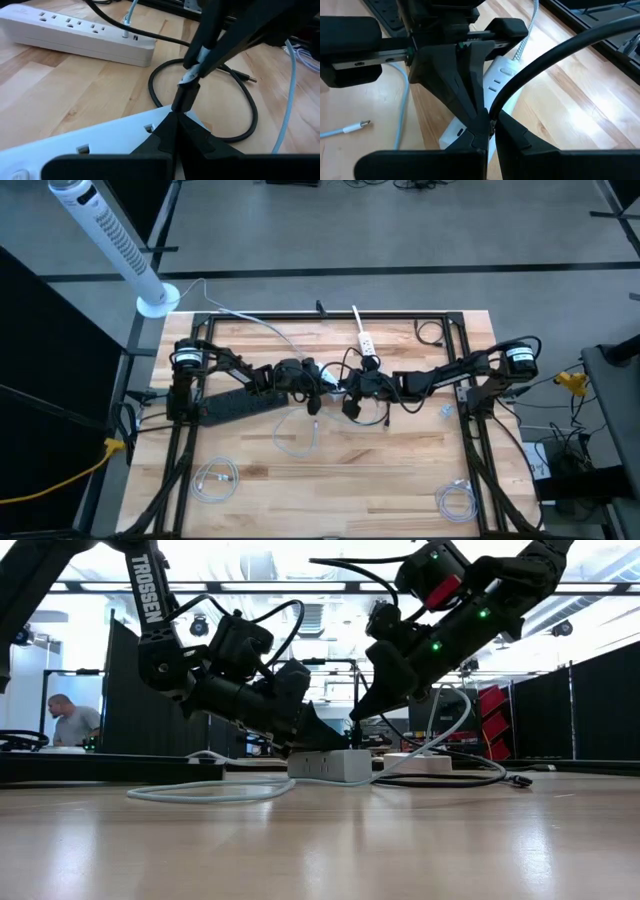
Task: Insert USB
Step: Insert the left black USB cable into the left white outlet
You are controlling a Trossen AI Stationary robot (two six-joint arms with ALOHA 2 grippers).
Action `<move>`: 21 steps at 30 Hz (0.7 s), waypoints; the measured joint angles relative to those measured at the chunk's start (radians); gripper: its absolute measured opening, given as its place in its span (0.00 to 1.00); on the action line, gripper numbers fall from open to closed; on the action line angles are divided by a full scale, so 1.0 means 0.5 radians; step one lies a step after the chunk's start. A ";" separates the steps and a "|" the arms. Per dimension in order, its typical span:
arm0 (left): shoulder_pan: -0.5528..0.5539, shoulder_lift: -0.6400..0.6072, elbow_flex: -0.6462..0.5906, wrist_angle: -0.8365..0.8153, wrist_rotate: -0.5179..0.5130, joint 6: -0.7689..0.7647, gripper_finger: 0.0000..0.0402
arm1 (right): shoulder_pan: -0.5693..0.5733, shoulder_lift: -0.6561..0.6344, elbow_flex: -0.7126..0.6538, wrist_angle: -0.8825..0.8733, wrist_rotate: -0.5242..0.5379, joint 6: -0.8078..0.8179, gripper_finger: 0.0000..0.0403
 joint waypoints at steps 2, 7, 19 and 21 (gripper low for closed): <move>0.001 0.000 0.000 0.000 -0.001 -0.009 0.00 | 0.004 0.036 -0.006 0.025 -0.004 0.006 0.01; 0.002 0.000 0.000 -0.002 0.001 -0.009 0.00 | 0.007 0.196 -0.001 0.123 -0.022 0.045 0.01; 0.077 -0.098 -0.005 -0.213 0.099 0.044 0.00 | 0.011 -0.042 -0.032 -0.085 -0.194 -0.111 0.16; 0.108 -0.171 -0.005 -0.379 0.033 0.104 0.00 | 0.013 -0.193 -0.007 -0.214 -0.240 -0.173 0.25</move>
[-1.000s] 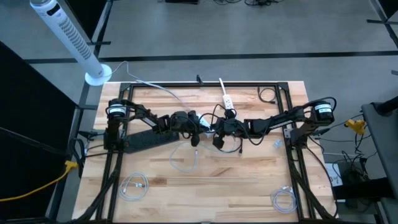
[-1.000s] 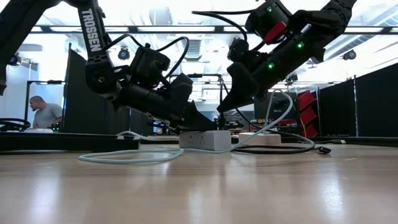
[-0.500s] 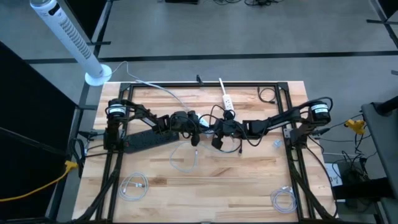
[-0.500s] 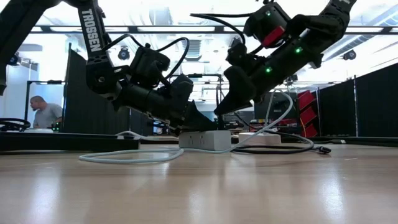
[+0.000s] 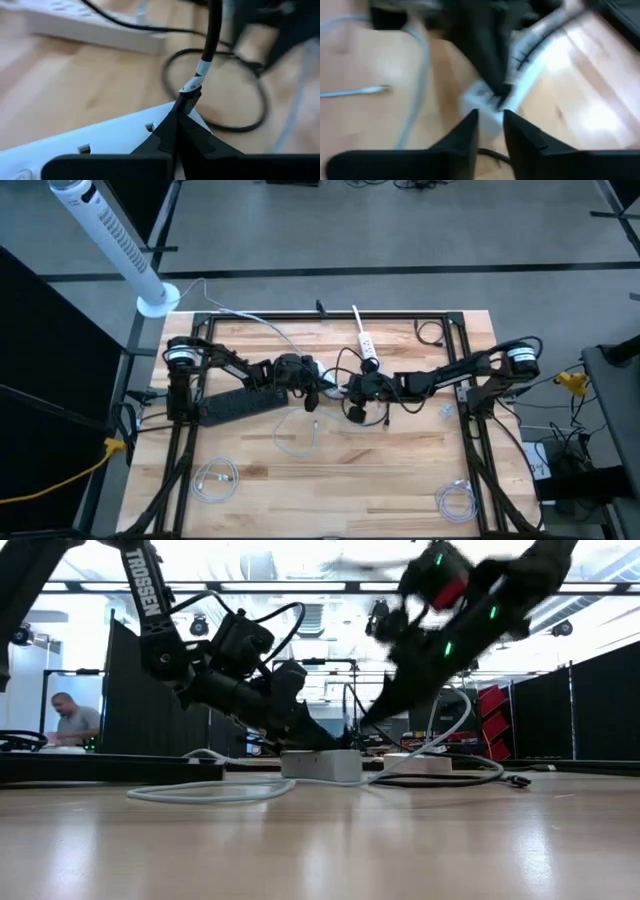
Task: Insert USB
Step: Insert the left black USB cable into the left white outlet
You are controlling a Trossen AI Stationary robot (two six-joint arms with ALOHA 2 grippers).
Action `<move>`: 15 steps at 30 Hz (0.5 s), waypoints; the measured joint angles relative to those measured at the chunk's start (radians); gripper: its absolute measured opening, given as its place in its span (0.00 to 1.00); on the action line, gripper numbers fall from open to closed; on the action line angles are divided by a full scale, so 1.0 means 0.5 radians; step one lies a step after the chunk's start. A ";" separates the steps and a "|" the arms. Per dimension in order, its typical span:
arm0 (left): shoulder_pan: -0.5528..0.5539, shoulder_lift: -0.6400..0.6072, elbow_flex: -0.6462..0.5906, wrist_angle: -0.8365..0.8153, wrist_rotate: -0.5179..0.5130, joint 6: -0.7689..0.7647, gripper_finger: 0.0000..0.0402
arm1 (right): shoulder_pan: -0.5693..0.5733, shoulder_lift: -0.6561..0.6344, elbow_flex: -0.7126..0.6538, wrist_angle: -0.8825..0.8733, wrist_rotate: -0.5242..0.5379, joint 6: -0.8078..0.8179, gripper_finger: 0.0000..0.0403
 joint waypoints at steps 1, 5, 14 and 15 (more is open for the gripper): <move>0.015 -0.042 0.000 -0.076 -0.063 0.028 0.00 | -0.001 -0.095 0.022 -0.087 -0.005 -0.021 0.29; 0.082 -0.199 0.000 -0.403 -0.224 0.127 0.00 | 0.011 -0.451 0.040 -0.457 0.009 -0.088 0.46; 0.256 -0.419 0.003 -0.986 -0.916 0.131 0.00 | 0.193 -1.060 -0.033 -0.649 0.006 -0.099 0.59; 0.283 -0.436 0.003 -1.035 -0.934 0.125 0.00 | 0.207 -1.095 -0.042 -0.651 0.006 -0.097 0.59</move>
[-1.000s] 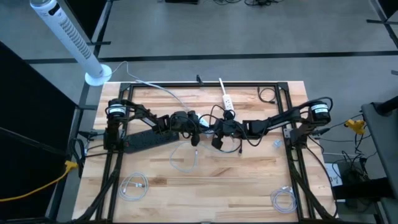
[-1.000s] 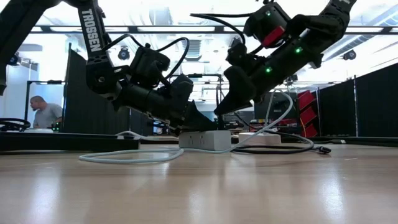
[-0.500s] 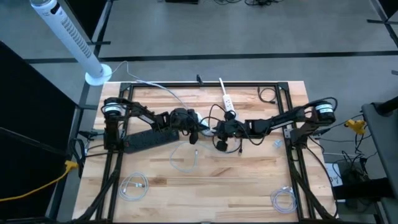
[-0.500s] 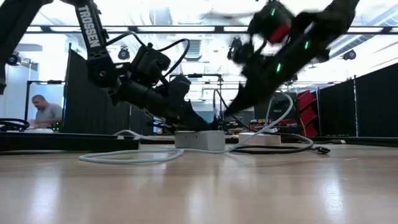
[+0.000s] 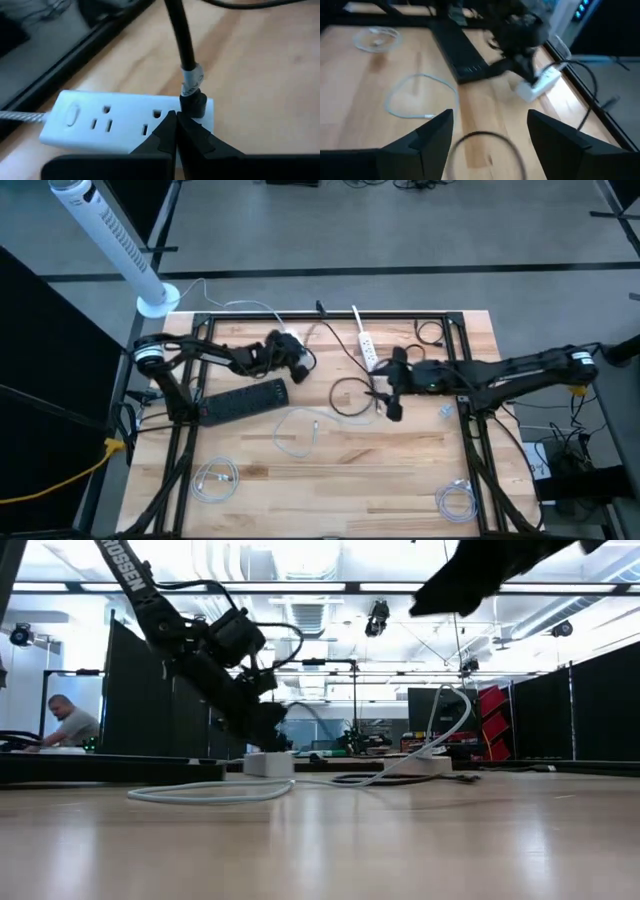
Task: Insert USB
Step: Insert the left black USB cable into the left white outlet, then insert the black USB cable into the right white outlet
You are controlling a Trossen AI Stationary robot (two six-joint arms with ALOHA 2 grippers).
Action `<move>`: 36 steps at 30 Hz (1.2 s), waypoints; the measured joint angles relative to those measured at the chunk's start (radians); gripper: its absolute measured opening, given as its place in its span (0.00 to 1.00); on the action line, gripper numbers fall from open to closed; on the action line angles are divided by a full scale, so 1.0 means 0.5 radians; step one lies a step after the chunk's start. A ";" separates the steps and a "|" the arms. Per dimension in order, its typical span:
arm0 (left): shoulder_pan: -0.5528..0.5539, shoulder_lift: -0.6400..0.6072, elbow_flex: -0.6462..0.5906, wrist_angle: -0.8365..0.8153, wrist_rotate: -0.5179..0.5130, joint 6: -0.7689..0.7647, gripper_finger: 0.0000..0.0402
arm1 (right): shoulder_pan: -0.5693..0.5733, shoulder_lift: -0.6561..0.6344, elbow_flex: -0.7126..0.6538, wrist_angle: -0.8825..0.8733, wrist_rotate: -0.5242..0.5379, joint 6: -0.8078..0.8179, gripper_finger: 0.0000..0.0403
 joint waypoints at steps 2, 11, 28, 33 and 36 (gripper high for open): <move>0.053 -0.030 0.001 -0.064 0.003 -0.025 0.00 | 0.009 -0.047 -0.020 -0.026 0.003 0.003 0.58; 0.286 -0.180 0.004 -0.560 -0.259 -0.384 0.00 | 0.023 -0.049 -0.122 -0.275 0.007 0.188 0.51; 0.303 -0.725 -0.029 -1.936 -0.379 -0.936 0.00 | 0.023 -0.049 -0.256 -0.261 0.022 0.181 0.48; 0.282 -0.921 -0.023 -1.977 -0.378 -0.904 0.00 | 0.023 -0.055 -0.256 -0.256 0.023 0.161 0.48; 0.265 -0.983 -0.023 -1.962 -0.396 -0.869 0.00 | 0.023 -0.056 -0.256 -0.246 0.023 0.162 0.48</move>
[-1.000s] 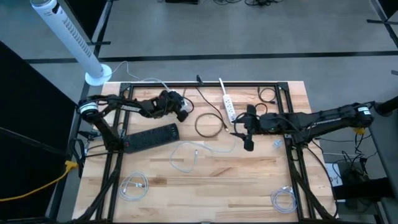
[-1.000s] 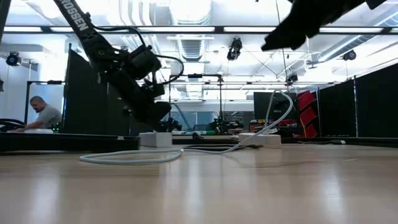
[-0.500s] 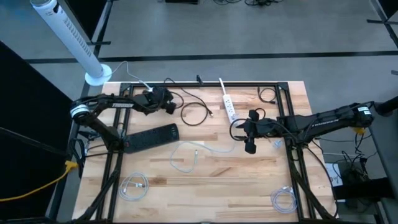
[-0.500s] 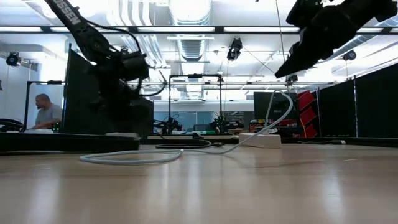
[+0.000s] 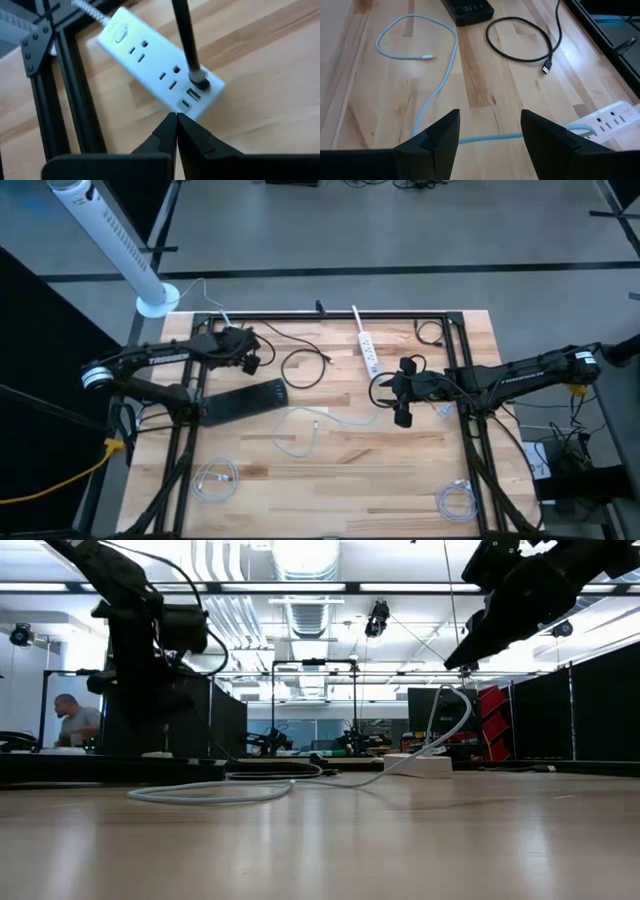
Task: Insert USB
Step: Insert the black USB cable into the right white outlet
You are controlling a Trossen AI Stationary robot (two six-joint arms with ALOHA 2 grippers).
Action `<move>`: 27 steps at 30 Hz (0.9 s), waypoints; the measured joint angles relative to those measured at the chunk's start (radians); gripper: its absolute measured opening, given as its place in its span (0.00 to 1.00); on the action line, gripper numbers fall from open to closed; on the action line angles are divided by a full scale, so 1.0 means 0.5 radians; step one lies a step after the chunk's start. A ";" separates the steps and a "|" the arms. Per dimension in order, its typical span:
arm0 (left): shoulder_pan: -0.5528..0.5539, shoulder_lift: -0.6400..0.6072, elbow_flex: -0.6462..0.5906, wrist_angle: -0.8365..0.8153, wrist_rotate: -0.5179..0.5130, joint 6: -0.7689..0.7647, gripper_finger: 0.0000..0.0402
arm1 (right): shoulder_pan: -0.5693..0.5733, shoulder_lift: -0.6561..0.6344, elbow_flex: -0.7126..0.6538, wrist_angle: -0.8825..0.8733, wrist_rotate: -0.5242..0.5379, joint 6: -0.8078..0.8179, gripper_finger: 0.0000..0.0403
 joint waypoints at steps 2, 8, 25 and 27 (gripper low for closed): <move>-0.013 -0.019 0.001 0.000 -0.012 0.001 0.00 | 0.000 0.000 0.000 -0.004 0.001 0.018 0.48; -0.080 -0.020 0.003 0.031 0.005 -0.015 0.00 | -0.008 -0.026 -0.001 -0.082 0.271 0.217 0.48; -0.885 -0.065 0.011 0.778 0.031 0.401 0.00 | -1.441 0.358 0.205 -0.683 0.104 0.425 0.34; -0.954 -0.065 0.011 0.777 -0.003 0.401 0.00 | -1.622 0.400 0.205 -0.665 0.080 0.420 0.36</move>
